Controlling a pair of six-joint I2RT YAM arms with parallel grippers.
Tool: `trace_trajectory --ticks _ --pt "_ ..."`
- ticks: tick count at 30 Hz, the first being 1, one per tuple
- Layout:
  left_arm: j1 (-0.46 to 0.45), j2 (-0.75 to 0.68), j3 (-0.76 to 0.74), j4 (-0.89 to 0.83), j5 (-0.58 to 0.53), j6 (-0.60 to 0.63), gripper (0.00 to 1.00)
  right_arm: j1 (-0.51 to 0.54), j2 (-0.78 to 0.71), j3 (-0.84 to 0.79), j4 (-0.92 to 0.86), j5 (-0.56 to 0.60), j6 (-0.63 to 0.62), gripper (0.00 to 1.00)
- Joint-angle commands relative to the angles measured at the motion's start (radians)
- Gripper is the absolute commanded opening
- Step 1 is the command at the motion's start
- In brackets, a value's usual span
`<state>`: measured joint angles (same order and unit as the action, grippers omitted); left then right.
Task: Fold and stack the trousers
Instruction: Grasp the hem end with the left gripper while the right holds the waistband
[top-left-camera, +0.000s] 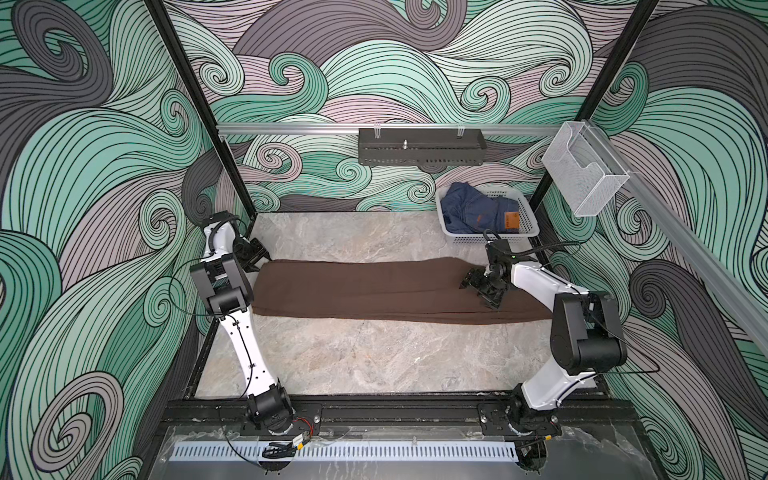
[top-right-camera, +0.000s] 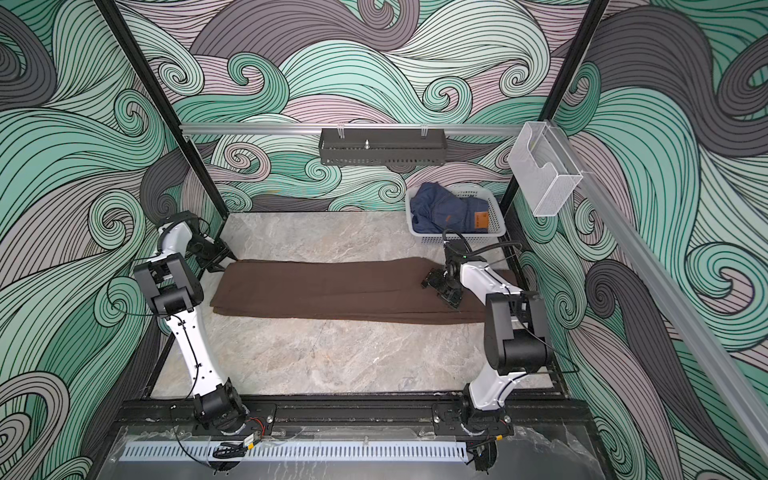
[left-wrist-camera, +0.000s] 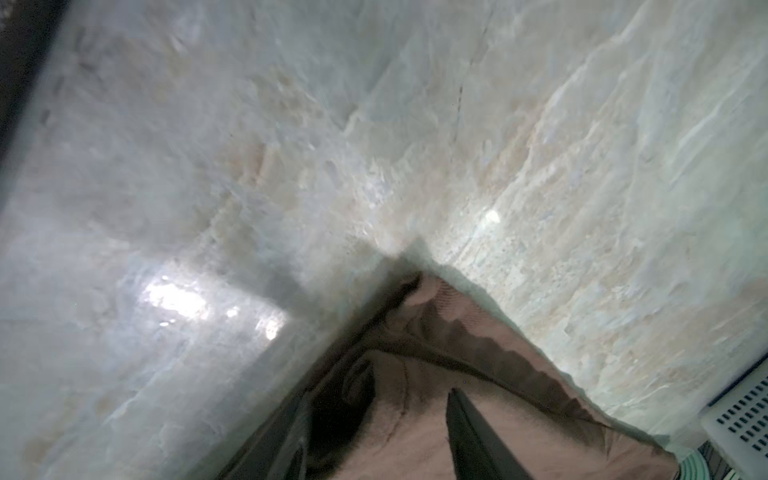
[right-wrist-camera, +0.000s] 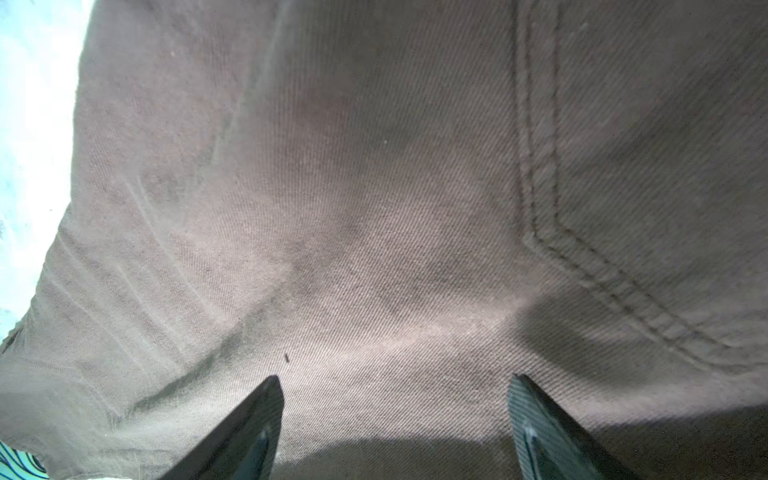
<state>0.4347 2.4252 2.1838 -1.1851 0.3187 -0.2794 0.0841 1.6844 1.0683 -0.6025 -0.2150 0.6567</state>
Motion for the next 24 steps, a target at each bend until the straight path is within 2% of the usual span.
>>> trace_trajectory --ticks 1,5,7,12,15,18,24 --pt "-0.008 -0.006 0.018 -0.073 -0.006 0.023 0.43 0.004 -0.004 0.007 -0.004 -0.009 -0.014 0.85" --pt "-0.009 -0.065 -0.033 -0.061 -0.004 0.022 0.1 0.003 -0.007 -0.002 -0.001 -0.005 -0.014 0.85" --pt "-0.011 -0.118 -0.07 -0.049 0.0 0.02 0.01 0.003 -0.013 -0.005 0.003 -0.001 -0.014 0.85" --pt "-0.033 -0.293 -0.198 -0.014 0.002 0.017 0.0 0.003 -0.02 -0.015 0.004 -0.005 -0.009 0.85" --pt "-0.092 -0.418 -0.32 0.036 -0.003 0.017 0.0 0.004 -0.02 -0.018 0.009 -0.007 -0.007 0.85" --pt "-0.202 -0.507 -0.428 0.081 -0.023 0.011 0.0 0.005 -0.022 -0.021 0.012 -0.013 -0.008 0.85" --pt "-0.433 -0.554 -0.597 0.143 -0.064 -0.071 0.0 0.005 -0.017 -0.027 0.017 -0.026 -0.002 0.85"
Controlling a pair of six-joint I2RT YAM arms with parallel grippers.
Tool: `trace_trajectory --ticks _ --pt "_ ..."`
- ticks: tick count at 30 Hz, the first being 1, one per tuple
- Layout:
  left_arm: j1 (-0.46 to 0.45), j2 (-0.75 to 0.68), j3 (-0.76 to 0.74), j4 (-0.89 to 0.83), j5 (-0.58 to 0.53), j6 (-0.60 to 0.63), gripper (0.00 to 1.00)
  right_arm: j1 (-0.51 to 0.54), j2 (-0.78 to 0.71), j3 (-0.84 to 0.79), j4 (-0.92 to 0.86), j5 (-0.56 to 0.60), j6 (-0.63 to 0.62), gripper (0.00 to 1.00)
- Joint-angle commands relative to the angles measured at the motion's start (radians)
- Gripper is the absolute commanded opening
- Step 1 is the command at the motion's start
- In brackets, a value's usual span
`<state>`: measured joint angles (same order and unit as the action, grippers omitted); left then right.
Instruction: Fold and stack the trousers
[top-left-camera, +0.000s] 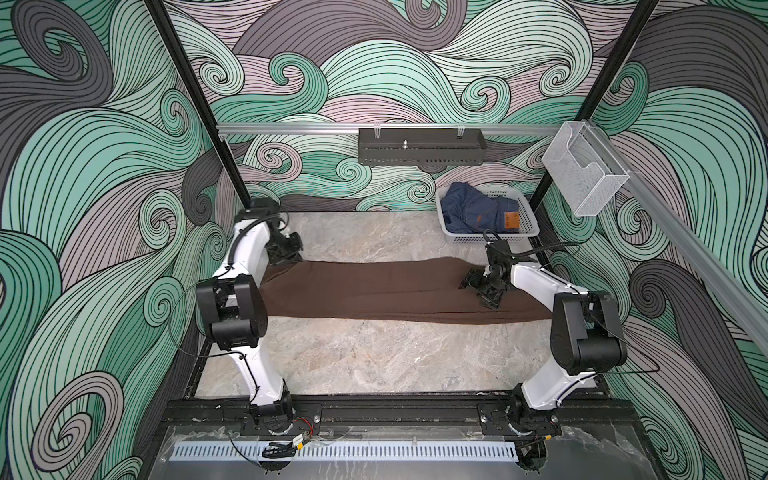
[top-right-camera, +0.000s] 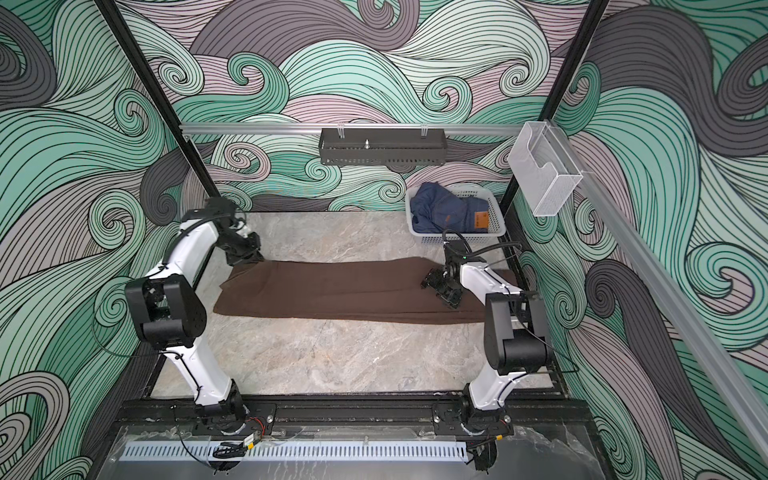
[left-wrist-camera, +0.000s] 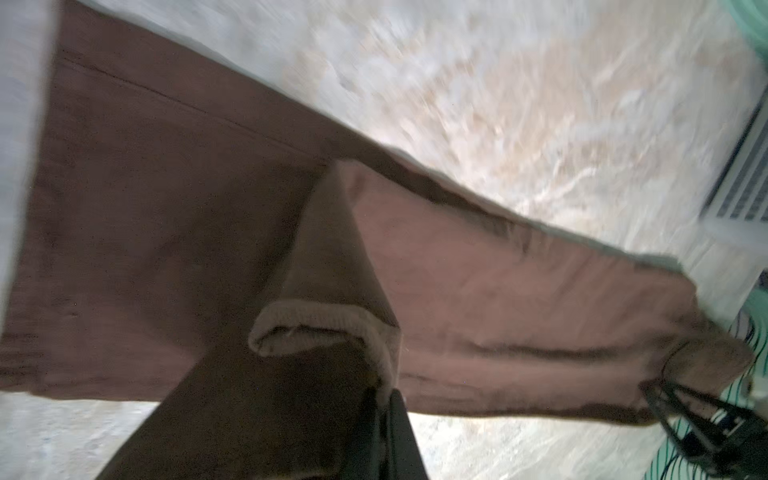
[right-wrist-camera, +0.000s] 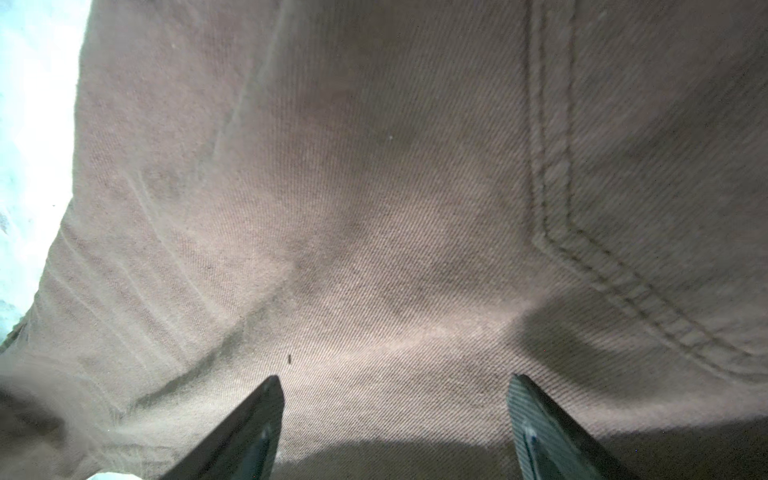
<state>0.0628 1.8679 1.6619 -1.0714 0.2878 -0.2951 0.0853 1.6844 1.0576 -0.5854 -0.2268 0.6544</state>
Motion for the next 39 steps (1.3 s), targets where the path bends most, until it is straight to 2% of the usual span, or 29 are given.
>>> trace_trajectory --ticks 1,2,4,7,10,13,16,19,23,27,34,39 --pt "-0.087 0.0 -0.108 0.053 -0.025 -0.08 0.0 0.004 -0.017 -0.018 0.001 -0.016 0.002 0.85" --pt "-0.112 0.001 -0.127 0.067 -0.029 -0.1 0.01 0.004 -0.017 -0.019 0.002 -0.019 0.004 0.85" --pt "-0.167 0.013 -0.154 0.079 -0.027 -0.131 0.12 0.005 -0.013 -0.021 0.003 -0.022 0.005 0.85" --pt "-0.221 0.015 -0.157 0.069 -0.028 -0.158 0.42 0.004 -0.012 -0.024 0.003 -0.023 0.006 0.85" --pt "-0.228 -0.034 -0.142 0.059 -0.04 -0.165 0.56 0.004 -0.014 -0.024 0.0 -0.021 0.002 0.85" --pt "-0.225 -0.062 -0.091 0.015 -0.099 -0.151 0.63 0.004 -0.016 -0.024 0.0 -0.019 0.004 0.85" --pt "-0.216 -0.036 -0.055 -0.038 -0.182 -0.164 0.64 0.005 -0.013 -0.024 0.004 -0.023 0.008 0.85" --pt "-0.189 0.002 -0.056 -0.051 -0.204 -0.196 0.65 0.006 -0.013 -0.019 0.0 -0.025 0.007 0.85" --pt "-0.136 0.022 -0.12 0.031 -0.118 -0.262 0.6 0.006 -0.019 -0.019 -0.003 -0.018 0.004 0.85" --pt "-0.132 0.043 -0.16 0.088 -0.064 -0.307 0.59 0.006 -0.01 -0.015 -0.005 -0.021 0.003 0.85" --pt "-0.095 0.053 -0.305 0.188 -0.036 -0.394 0.64 0.005 -0.01 -0.019 -0.007 -0.021 0.001 0.85" --pt "-0.083 0.054 -0.371 0.277 -0.008 -0.446 0.62 0.004 -0.008 -0.017 -0.009 -0.02 -0.003 0.85"
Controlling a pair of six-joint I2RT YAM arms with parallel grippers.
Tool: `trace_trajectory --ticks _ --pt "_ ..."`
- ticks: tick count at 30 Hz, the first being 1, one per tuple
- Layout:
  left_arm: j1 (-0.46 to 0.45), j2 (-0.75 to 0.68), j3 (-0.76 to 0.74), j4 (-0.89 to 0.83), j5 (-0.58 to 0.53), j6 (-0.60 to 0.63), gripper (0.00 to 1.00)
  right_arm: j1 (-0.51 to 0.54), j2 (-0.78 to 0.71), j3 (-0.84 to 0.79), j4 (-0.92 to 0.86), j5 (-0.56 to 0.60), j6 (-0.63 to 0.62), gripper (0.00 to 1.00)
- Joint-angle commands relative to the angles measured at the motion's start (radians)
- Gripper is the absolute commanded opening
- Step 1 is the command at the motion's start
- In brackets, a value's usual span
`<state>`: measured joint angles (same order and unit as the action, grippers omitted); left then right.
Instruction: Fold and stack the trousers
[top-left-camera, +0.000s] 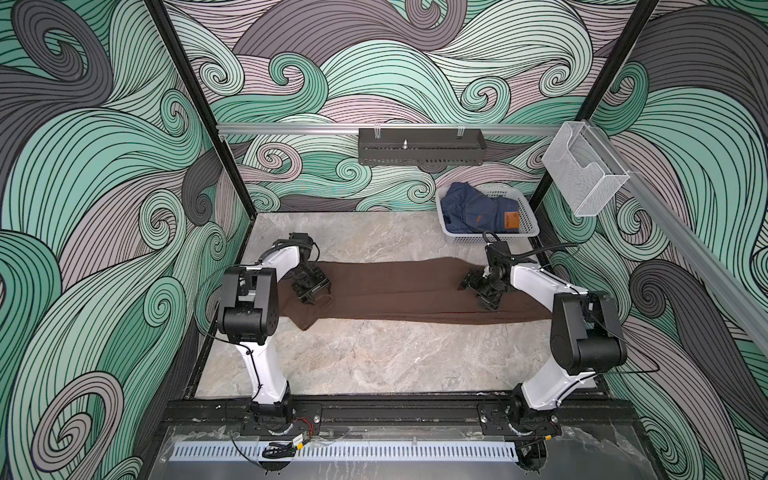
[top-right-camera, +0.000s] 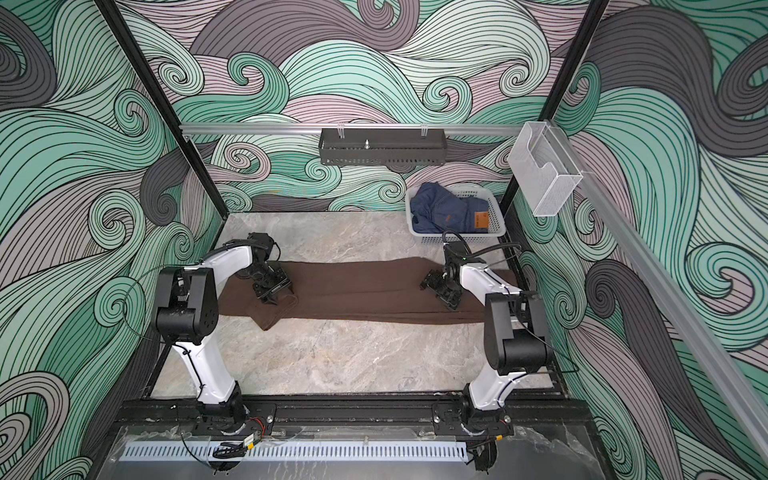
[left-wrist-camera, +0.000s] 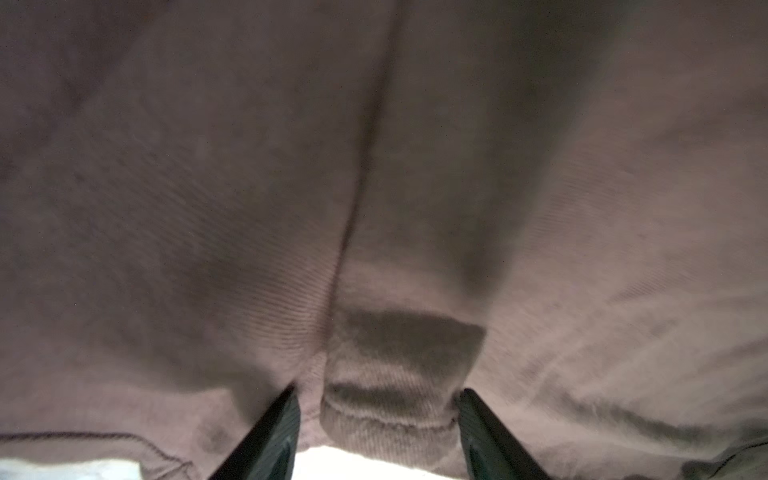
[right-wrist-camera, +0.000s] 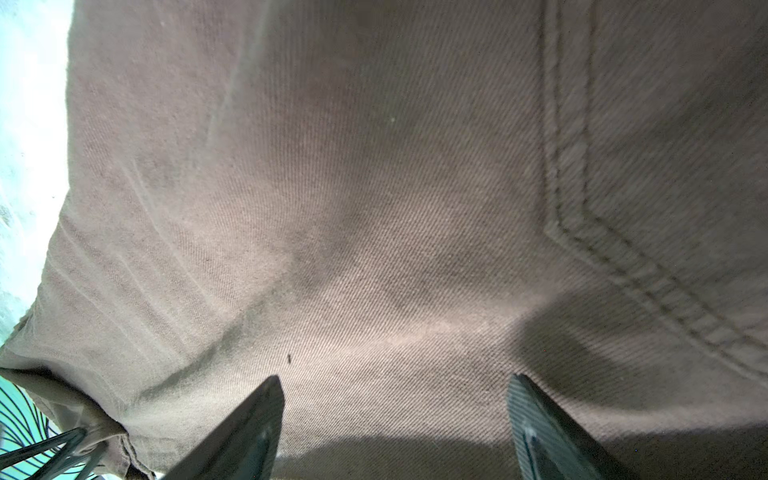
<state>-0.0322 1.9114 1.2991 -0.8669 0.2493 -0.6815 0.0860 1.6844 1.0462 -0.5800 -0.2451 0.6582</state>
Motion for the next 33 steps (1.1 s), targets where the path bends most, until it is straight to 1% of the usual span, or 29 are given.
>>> trace_trajectory --ticks 1,3,5,11,13,16,18,20,23,25,28,31,33 --pt "0.012 0.012 -0.016 0.088 0.036 -0.068 0.61 0.004 -0.008 -0.005 -0.015 -0.003 -0.008 0.85" --pt "0.015 0.01 -0.026 0.114 0.04 -0.083 0.57 0.005 -0.007 -0.002 -0.018 -0.001 -0.009 0.85" --pt "0.019 0.001 -0.039 0.144 0.045 -0.101 0.5 0.004 -0.007 0.0 -0.02 0.001 -0.011 0.85" --pt "0.035 -0.03 -0.026 0.2 0.046 -0.118 0.23 0.005 -0.008 0.0 -0.021 0.003 -0.012 0.84" --pt "0.036 -0.031 0.003 0.177 0.042 -0.104 0.13 0.004 -0.008 0.0 -0.024 0.001 -0.012 0.84" --pt "0.037 -0.055 0.036 0.138 0.033 -0.062 0.02 0.005 -0.011 -0.003 -0.023 0.004 -0.015 0.84" --pt "0.035 -0.085 0.062 0.099 0.033 -0.013 0.0 0.004 -0.013 -0.004 -0.025 0.003 -0.015 0.84" --pt "0.029 -0.122 0.087 0.068 0.066 0.062 0.0 0.004 -0.013 -0.006 -0.024 0.001 -0.014 0.85" --pt "-0.01 -0.174 0.157 -0.052 0.078 0.192 0.0 0.004 -0.012 -0.005 -0.024 -0.002 -0.011 0.84" --pt "-0.057 -0.22 0.191 -0.136 0.073 0.271 0.0 0.005 -0.012 -0.004 -0.02 -0.005 -0.006 0.84" --pt "-0.135 -0.292 0.216 -0.217 0.071 0.348 0.0 0.004 -0.012 -0.005 -0.014 -0.014 0.004 0.84" --pt "-0.219 -0.352 0.222 -0.238 0.083 0.384 0.0 0.003 -0.02 -0.008 -0.007 -0.025 0.019 0.84" --pt "-0.287 -0.365 0.227 -0.236 0.097 0.392 0.0 0.004 -0.026 -0.013 -0.007 -0.026 0.024 0.84"
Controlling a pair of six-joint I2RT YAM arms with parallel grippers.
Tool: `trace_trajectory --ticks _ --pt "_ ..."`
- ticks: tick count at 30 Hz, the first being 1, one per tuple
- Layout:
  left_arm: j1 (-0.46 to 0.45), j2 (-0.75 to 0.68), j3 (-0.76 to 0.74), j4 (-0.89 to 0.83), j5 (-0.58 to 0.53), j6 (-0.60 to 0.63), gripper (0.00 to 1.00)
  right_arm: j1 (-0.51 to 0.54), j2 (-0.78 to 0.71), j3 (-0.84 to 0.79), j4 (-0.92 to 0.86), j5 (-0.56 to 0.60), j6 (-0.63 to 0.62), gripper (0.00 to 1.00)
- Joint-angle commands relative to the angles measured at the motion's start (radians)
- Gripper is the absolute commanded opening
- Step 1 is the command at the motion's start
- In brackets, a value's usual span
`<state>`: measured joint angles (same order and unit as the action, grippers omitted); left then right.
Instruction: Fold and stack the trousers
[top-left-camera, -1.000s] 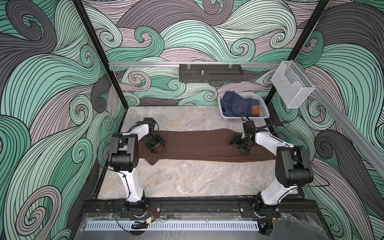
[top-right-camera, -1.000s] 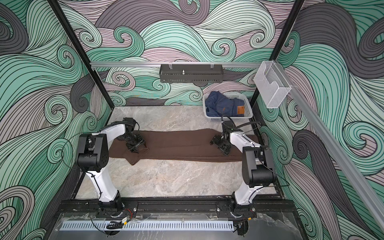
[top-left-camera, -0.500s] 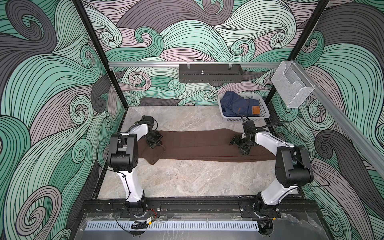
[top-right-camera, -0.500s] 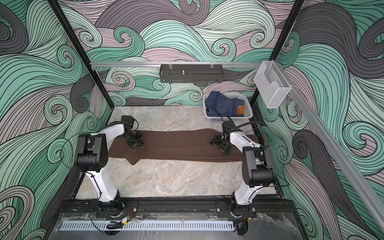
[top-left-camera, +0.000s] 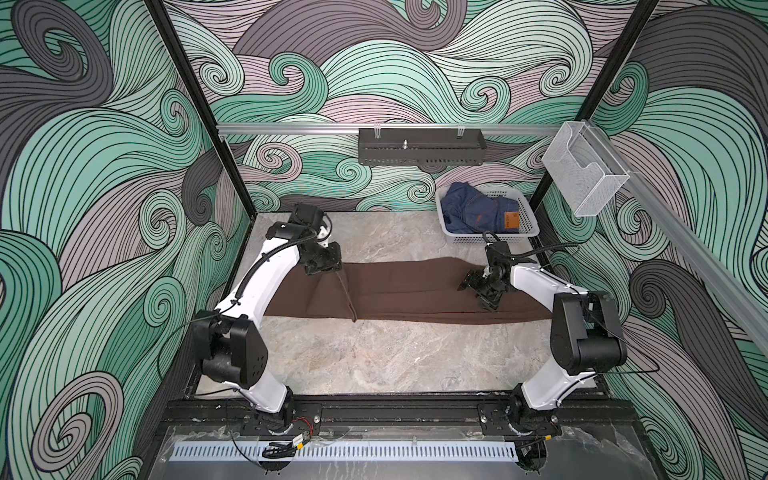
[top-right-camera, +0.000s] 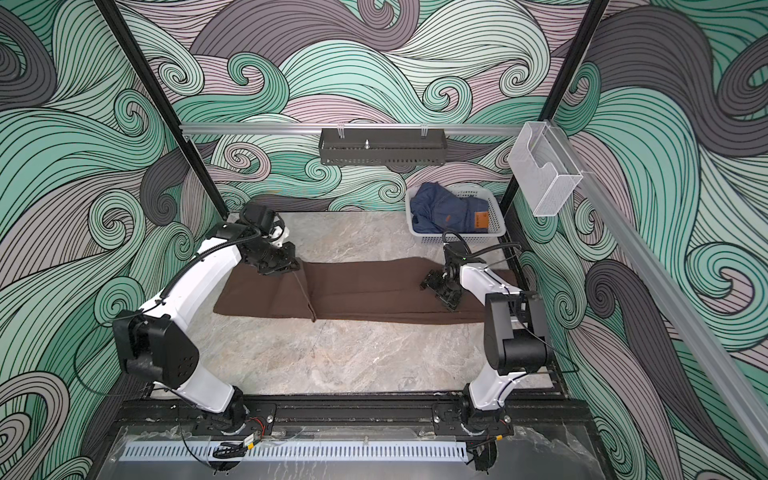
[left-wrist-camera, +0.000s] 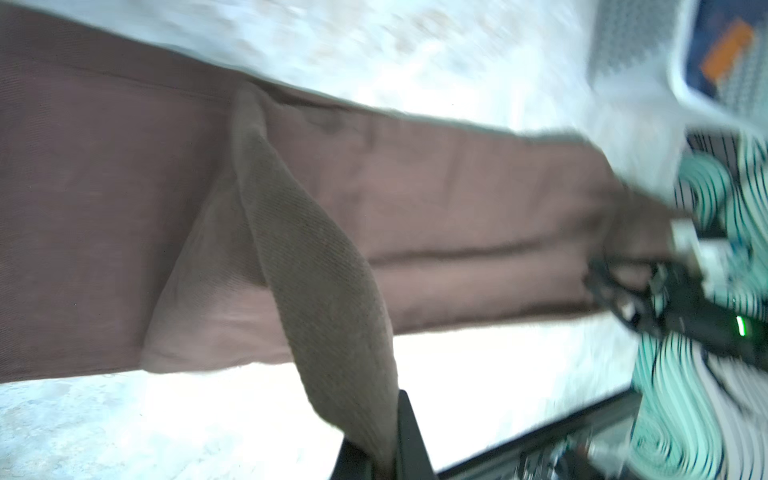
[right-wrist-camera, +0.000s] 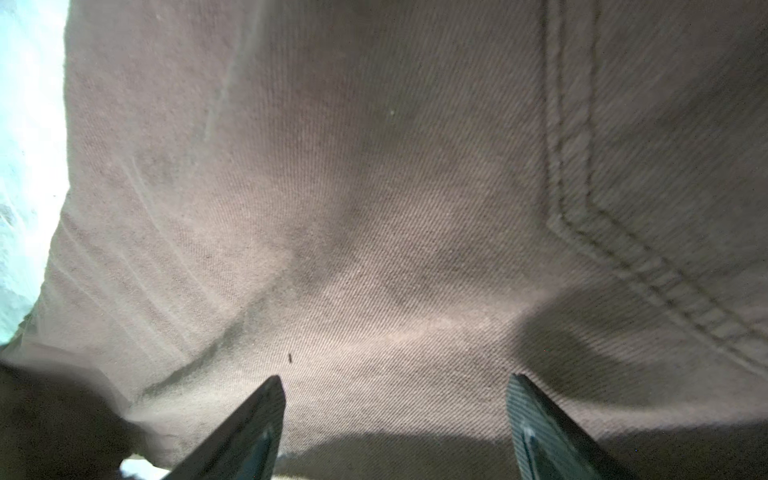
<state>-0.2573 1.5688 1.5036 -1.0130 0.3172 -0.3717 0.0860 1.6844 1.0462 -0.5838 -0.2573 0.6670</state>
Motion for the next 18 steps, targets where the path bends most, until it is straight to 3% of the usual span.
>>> trace_trajectory --ticks 1,5,11,14,18 --pt "-0.094 -0.02 0.023 -0.084 0.029 0.081 0.0 0.006 -0.03 -0.014 -0.002 -0.017 0.019 0.84" --pt "-0.246 0.058 0.038 -0.033 0.07 0.038 0.0 0.008 -0.045 -0.022 -0.008 -0.018 0.025 0.84" --pt "-0.469 0.193 0.199 -0.084 0.098 0.035 0.0 0.005 -0.083 -0.027 -0.031 -0.003 0.02 0.84" --pt "-0.486 0.186 0.18 -0.082 0.092 0.031 0.0 0.003 -0.101 -0.031 -0.036 0.003 0.019 0.84" --pt "-0.419 0.169 0.15 -0.124 -0.026 0.031 0.0 0.003 -0.106 -0.038 -0.037 0.0 0.025 0.84"
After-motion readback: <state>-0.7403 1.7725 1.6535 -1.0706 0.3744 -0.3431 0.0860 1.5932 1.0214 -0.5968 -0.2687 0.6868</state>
